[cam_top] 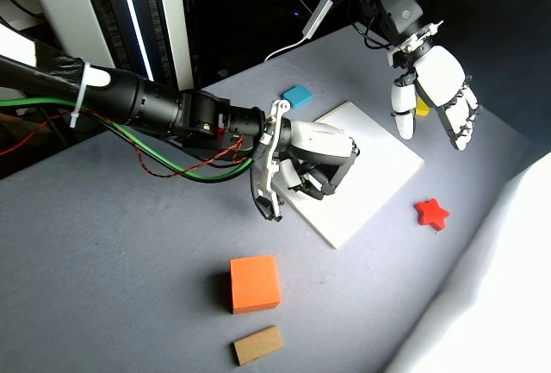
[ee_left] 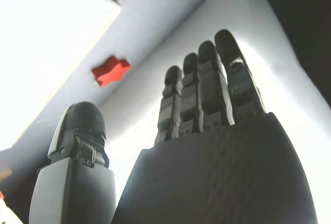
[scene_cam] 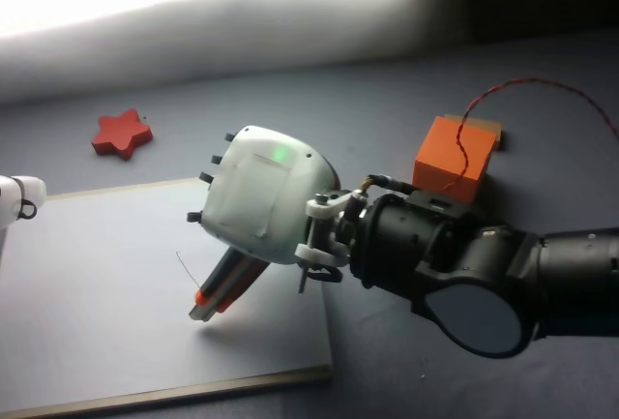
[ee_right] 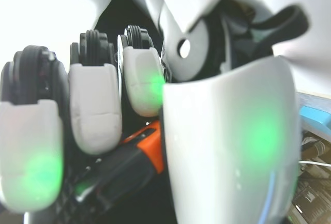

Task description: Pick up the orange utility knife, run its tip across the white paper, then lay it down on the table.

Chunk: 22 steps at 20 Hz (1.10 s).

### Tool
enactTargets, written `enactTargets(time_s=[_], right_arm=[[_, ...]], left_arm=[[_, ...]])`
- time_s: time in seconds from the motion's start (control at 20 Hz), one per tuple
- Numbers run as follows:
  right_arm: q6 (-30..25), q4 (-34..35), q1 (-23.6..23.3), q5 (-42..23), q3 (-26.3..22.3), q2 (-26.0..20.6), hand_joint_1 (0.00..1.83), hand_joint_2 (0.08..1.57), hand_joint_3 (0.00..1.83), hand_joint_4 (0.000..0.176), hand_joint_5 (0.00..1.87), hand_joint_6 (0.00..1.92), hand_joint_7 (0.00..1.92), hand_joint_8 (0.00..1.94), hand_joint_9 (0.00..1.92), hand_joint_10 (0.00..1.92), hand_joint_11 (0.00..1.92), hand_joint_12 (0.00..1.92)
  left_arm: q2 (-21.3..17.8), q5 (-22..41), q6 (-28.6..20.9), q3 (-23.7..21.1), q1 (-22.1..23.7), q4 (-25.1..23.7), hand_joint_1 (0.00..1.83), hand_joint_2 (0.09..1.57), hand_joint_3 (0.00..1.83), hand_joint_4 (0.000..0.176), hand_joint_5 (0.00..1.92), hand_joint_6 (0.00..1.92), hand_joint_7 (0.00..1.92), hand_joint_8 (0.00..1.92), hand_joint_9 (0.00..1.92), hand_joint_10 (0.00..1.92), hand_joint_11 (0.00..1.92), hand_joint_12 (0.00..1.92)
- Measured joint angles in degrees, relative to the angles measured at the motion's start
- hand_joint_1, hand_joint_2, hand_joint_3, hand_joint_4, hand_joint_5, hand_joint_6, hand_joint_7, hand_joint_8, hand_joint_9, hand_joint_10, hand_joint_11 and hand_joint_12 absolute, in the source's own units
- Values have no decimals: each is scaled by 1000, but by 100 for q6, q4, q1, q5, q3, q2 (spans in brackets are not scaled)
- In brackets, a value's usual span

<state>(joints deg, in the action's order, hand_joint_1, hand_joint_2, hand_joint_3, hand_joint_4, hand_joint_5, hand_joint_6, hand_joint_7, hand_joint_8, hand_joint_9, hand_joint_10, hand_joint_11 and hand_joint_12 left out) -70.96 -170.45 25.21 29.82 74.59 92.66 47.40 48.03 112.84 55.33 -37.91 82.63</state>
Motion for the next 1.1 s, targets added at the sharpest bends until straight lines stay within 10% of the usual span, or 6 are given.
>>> enactTargets(time_s=[1.1], right_arm=[[-188,9,393,337,-483,-807,1506,1050,637,176,1578,1921,1803,1941,1921,1921,1921,1921]], left_arm=[[0,44,52,-44,72,70,172,1305,0,18,100,2,181,6,208,4,0,740]])
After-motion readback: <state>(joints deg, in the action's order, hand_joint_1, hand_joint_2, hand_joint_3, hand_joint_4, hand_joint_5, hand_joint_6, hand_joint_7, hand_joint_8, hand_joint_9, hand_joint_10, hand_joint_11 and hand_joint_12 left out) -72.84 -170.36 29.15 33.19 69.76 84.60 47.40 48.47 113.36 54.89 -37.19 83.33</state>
